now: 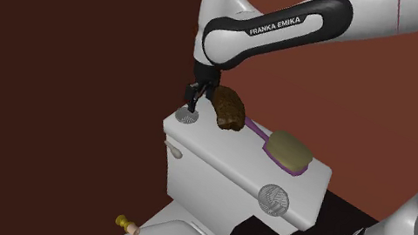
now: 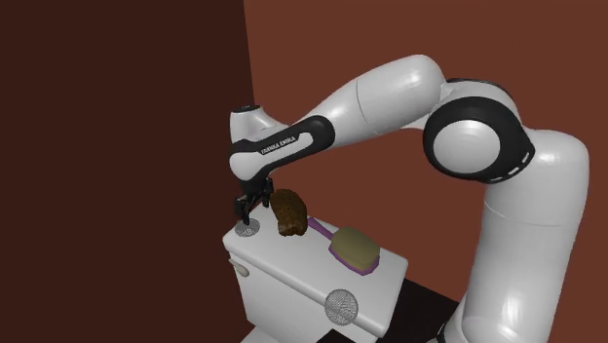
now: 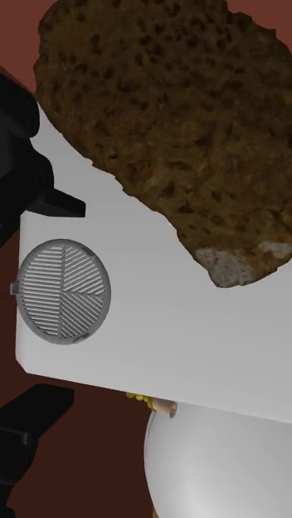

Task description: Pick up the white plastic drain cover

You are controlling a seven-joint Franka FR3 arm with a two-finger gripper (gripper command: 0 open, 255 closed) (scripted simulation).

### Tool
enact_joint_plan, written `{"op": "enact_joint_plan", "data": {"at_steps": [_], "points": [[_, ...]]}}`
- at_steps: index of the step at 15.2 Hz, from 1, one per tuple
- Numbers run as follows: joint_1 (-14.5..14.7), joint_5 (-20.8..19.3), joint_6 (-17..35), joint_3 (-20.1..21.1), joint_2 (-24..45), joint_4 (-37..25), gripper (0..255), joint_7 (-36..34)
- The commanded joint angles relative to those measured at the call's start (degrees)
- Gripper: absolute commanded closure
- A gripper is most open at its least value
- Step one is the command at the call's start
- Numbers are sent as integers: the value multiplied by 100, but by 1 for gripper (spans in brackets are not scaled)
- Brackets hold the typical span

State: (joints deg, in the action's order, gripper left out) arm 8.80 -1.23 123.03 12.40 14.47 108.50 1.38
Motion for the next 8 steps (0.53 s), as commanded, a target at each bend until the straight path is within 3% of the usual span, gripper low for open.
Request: {"op": "enact_joint_plan", "data": {"at_steps": [1,8], "points": [[94,-123,33,12,415,-306,0,-79],[120,-193,484,-21,684,-119,0,-112]]}}
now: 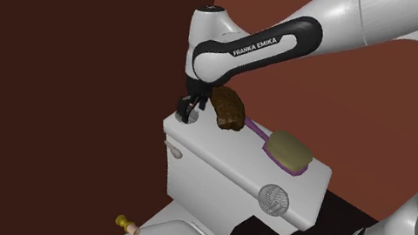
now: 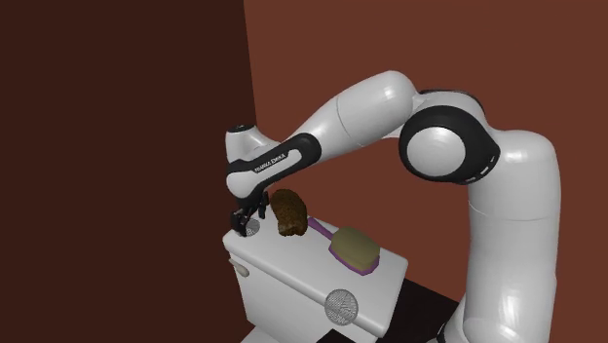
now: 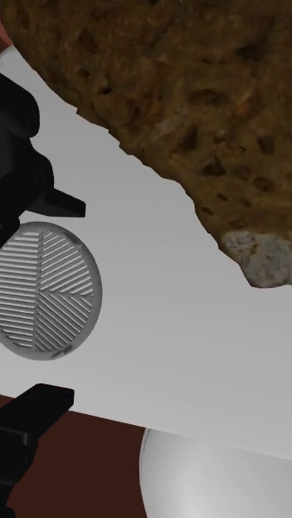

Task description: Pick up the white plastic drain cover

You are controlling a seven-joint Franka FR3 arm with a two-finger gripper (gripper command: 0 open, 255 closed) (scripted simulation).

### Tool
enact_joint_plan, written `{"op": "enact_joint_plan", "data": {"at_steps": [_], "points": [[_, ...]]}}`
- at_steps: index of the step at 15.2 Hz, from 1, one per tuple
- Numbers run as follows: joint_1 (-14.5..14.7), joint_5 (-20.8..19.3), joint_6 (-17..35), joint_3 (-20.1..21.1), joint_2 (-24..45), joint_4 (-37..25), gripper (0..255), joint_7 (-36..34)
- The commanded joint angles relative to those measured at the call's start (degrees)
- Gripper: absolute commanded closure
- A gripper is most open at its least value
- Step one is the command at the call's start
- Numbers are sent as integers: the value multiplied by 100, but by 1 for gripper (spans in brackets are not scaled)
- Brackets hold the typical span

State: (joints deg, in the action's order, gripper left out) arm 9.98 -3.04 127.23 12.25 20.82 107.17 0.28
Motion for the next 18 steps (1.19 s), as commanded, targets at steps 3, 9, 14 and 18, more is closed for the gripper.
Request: {"op": "enact_joint_plan", "data": {"at_steps": [3,9,14,18], "points": [[-1,-18,109,-12,77,32,255,3],[-2,-20,105,-14,88,17,255,6],[-4,4,-26,1,-10,-18,255,6],[-17,44,-284,19,-164,-125,255,25]]}}
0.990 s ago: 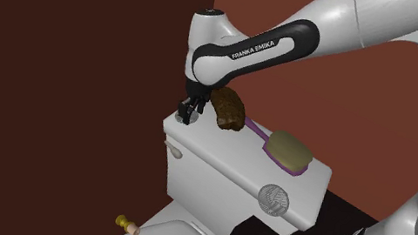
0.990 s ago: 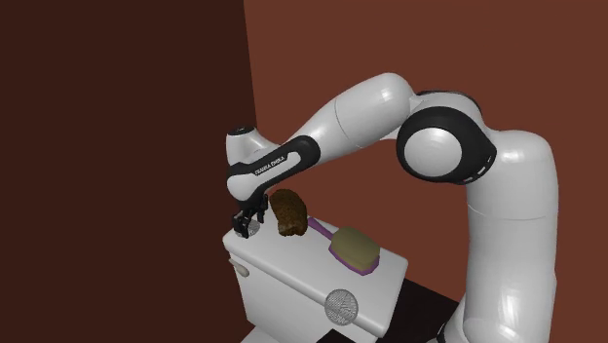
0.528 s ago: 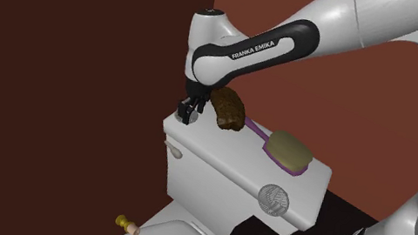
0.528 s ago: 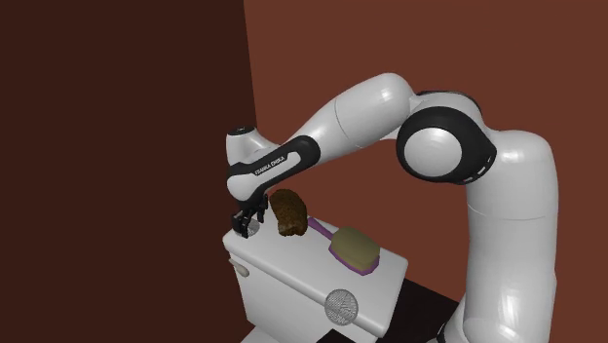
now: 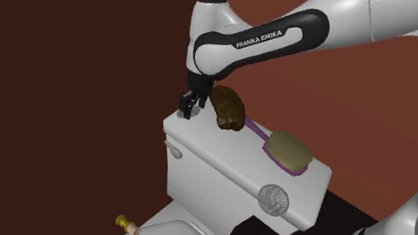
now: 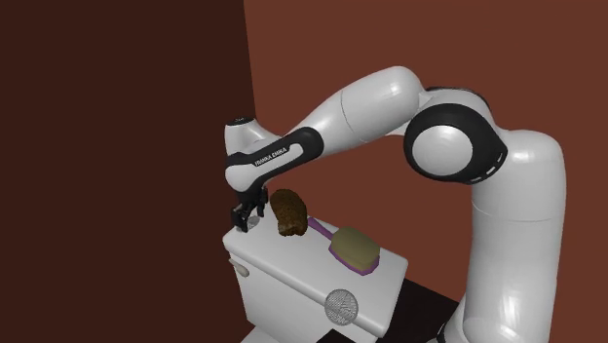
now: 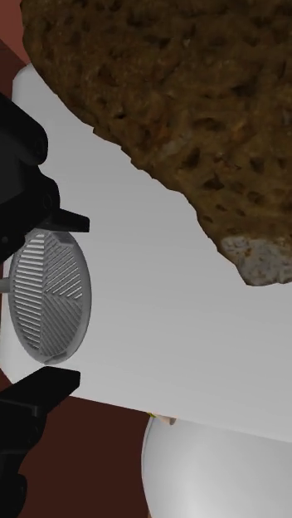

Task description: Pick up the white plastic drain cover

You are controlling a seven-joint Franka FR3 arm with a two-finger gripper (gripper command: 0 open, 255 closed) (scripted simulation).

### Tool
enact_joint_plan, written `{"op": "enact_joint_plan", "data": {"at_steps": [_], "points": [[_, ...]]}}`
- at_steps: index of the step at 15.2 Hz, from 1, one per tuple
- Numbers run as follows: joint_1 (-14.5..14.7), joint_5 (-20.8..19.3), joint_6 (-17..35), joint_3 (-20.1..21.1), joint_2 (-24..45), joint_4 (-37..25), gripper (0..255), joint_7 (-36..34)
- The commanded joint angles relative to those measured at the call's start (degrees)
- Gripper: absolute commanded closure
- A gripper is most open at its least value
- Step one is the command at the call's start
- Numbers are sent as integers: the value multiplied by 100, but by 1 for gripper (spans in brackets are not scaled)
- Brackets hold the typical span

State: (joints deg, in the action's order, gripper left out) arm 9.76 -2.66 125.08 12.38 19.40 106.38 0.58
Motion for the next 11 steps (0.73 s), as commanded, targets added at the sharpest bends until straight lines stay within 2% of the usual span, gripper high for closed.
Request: {"op": "enact_joint_plan", "data": {"at_steps": [1,11], "points": [[2,15,-134,9,-57,-76,255,0],[-17,82,-679,34,-316,-368,255,30]]}}
